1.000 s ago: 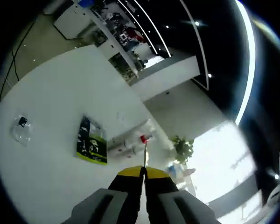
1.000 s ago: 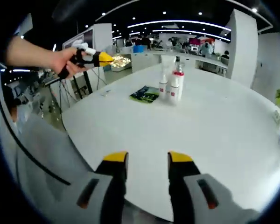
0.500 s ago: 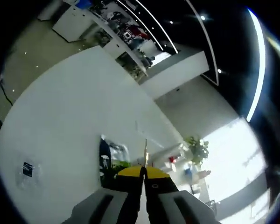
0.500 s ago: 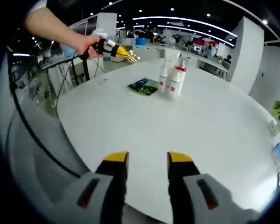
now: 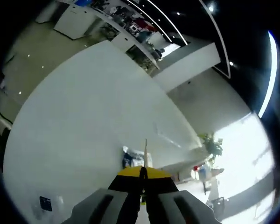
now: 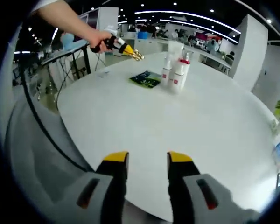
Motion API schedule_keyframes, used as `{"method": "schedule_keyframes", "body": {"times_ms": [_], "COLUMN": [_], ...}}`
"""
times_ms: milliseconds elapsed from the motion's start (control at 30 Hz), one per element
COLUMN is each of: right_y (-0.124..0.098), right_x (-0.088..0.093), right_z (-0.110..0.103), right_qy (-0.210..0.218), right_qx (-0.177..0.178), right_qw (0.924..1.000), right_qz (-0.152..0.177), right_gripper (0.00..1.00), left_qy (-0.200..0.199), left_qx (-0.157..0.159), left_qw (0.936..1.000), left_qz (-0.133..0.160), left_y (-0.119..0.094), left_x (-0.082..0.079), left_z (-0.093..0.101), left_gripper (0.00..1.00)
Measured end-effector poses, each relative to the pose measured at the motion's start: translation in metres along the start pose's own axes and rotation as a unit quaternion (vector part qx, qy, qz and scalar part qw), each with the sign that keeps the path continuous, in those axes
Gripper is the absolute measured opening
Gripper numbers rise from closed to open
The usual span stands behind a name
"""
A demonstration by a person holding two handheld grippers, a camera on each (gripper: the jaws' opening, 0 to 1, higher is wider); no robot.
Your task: Arrange the skincare products in the storage area until every visible bottle or jar stands upright without overlapping.
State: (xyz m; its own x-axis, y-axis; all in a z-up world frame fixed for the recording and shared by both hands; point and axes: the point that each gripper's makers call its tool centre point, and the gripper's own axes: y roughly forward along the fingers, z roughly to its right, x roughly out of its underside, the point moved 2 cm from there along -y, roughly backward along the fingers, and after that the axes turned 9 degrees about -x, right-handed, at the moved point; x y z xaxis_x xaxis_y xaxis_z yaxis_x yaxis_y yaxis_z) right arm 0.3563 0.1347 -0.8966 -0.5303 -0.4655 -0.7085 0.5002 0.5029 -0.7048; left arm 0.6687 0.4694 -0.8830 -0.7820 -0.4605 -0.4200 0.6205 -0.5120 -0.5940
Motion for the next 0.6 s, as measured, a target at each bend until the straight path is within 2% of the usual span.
{"method": "schedule_keyframes", "body": {"times_ms": [133,267,300,433,600], "right_y": [0.001,0.001,0.002,0.002,0.004], "right_x": [0.002,0.002,0.003,0.004,0.005], "right_z": [0.000,-0.001,-0.001,-0.001,-0.002], "right_qy": [0.001,0.001,0.006,0.011,0.011], "right_qx": [-0.001,-0.004,-0.006,-0.007,-0.010], "right_qw": [1.0000,1.0000,0.9999,0.9999,0.9998], "right_qz": [-0.005,-0.007,-0.008,-0.011,-0.014], "right_gripper": [0.34,0.34,0.35,0.35,0.35], "left_qy": [-0.015,-0.015,-0.014,-0.022,-0.026], "left_qx": [-0.003,-0.010,-0.013,-0.018,-0.035], "left_qw": [0.9999,0.9998,0.9998,0.9995,0.9989], "left_qz": [0.003,-0.006,-0.007,-0.011,-0.017], "left_y": [0.006,0.014,0.015,0.023,0.032], "left_x": [-0.004,0.004,0.011,0.016,0.019], "left_z": [-0.007,-0.011,-0.006,-0.006,-0.015], "left_gripper": [0.01,0.01,0.01,0.01,0.01]}}
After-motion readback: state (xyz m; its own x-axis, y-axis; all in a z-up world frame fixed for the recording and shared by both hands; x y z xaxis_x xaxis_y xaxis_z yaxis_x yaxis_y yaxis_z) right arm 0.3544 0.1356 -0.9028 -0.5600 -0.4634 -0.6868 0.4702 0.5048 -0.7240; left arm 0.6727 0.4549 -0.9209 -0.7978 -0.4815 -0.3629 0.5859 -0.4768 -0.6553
